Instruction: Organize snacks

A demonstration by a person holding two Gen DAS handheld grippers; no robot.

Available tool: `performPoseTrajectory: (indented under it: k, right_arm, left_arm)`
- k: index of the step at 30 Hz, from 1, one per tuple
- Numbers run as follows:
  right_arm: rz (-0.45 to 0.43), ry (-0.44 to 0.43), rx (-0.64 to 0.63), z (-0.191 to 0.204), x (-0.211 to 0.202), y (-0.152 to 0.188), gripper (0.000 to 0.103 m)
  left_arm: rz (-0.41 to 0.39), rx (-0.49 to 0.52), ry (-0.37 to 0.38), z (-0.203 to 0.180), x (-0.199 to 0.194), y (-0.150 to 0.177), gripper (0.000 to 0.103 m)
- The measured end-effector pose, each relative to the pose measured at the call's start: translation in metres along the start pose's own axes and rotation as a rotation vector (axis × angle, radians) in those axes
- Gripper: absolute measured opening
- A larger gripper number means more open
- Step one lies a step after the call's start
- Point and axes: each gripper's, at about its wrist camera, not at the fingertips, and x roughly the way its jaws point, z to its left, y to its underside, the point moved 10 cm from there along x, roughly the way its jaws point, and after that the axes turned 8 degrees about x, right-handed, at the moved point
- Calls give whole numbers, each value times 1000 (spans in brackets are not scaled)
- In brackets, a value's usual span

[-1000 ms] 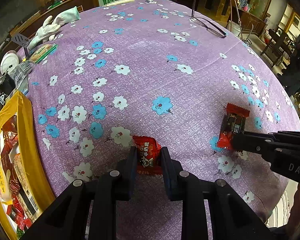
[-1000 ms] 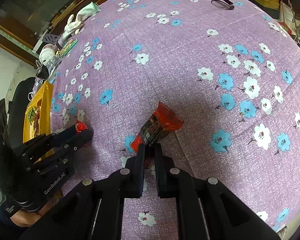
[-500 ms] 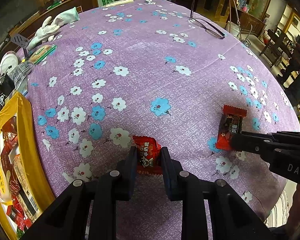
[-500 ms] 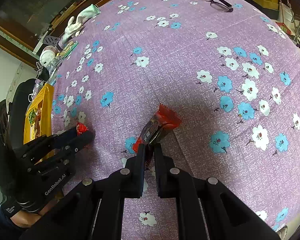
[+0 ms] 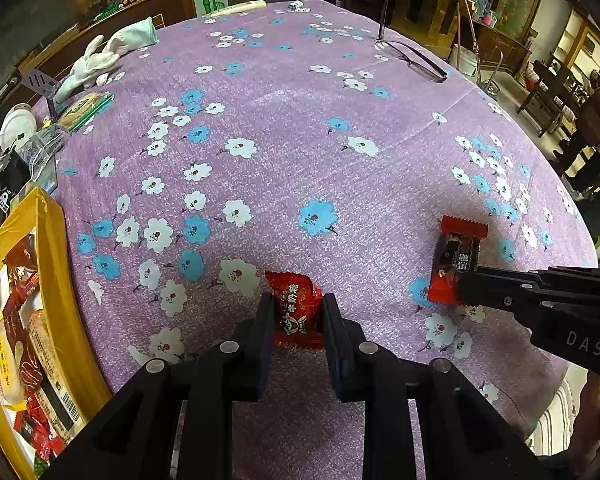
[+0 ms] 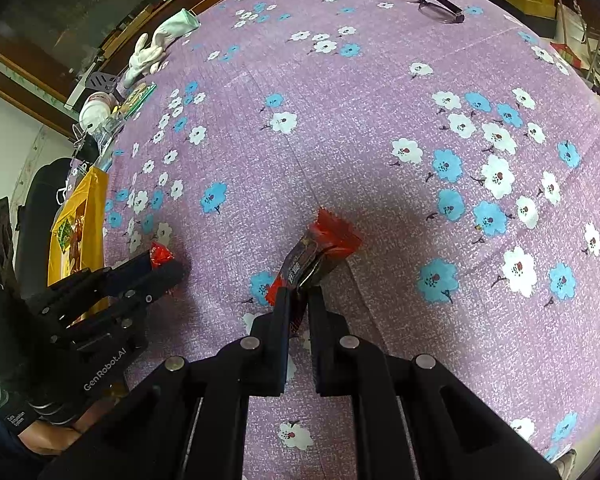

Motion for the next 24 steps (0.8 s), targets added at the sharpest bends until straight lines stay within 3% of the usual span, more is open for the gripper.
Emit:
performPoseTrajectory:
  k: [11, 24]
  right_arm:
    - [-18, -11, -13, 6, -7, 0, 8]
    - [-19, -44, -85, 40, -5, 0, 7]
  left_arm:
    - [-26, -24, 5, 5, -11, -2, 23]
    - [-66, -105, -3, 32, -30, 4, 23]
